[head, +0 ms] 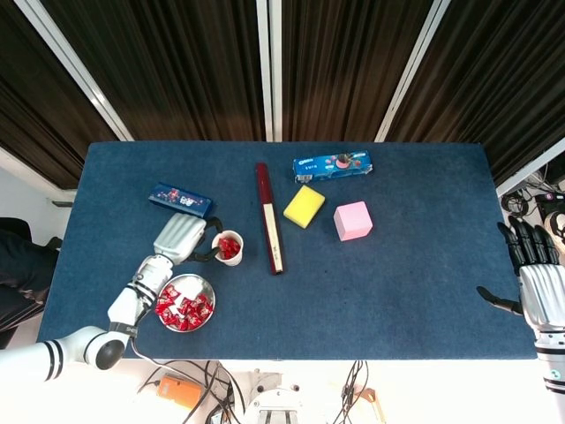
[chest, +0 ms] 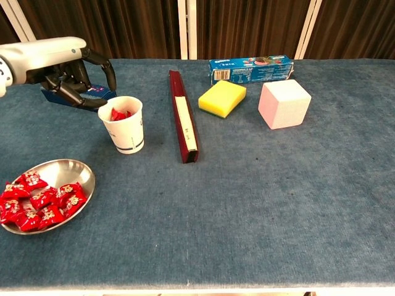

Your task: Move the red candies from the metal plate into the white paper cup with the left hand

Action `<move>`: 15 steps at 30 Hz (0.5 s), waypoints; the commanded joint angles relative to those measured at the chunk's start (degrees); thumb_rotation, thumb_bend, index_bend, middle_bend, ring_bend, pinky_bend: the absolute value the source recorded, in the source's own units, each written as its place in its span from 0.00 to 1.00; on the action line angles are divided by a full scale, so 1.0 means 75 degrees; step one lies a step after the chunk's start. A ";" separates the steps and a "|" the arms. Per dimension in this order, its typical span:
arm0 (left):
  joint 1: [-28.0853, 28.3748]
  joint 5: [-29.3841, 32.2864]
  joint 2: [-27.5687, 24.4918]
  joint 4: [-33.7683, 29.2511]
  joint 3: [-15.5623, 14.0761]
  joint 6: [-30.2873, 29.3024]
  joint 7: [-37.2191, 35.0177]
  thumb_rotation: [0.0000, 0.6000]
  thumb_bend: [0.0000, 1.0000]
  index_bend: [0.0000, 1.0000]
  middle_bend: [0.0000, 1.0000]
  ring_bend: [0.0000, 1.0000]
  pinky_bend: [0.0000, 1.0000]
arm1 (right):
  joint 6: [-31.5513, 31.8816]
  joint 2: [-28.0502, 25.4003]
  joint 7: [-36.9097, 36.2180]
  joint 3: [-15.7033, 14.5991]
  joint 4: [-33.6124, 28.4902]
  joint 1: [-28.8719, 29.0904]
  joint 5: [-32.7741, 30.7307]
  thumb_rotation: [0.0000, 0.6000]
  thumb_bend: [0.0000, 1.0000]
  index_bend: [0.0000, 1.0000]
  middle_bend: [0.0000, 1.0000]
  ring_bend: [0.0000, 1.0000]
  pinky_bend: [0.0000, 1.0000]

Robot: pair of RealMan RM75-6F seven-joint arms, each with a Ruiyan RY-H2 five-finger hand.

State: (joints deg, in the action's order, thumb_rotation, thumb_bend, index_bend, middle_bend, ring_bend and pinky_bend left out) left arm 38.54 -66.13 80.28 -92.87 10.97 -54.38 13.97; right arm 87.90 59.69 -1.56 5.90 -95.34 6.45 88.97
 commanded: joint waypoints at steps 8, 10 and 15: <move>-0.1044 -0.0845 -0.0661 -0.0703 -0.0740 -0.1340 -0.0338 0.92 0.25 0.38 0.97 0.86 0.74 | 0.0051 -0.0031 0.0086 0.0030 -0.0107 0.0031 0.0083 1.00 0.16 0.00 0.06 0.00 0.01; -0.1294 -0.1041 -0.0702 -0.0693 -0.0979 -0.1577 -0.0392 0.92 0.25 0.39 0.97 0.86 0.74 | 0.0031 -0.0037 0.0108 0.0031 -0.0124 0.0049 0.0096 1.00 0.16 0.00 0.06 0.00 0.01; -0.1664 -0.1502 -0.0649 -0.0411 -0.1563 -0.1754 -0.0256 0.92 0.25 0.41 0.97 0.86 0.74 | -0.0011 -0.0039 0.0143 0.0034 -0.0151 0.0084 0.0107 1.00 0.16 0.00 0.06 0.00 0.01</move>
State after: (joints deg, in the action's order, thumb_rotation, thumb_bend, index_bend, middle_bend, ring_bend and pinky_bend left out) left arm 26.90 -76.26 75.33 -96.76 0.48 -66.96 11.65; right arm 87.81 59.39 -0.48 6.15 -96.47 7.09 89.78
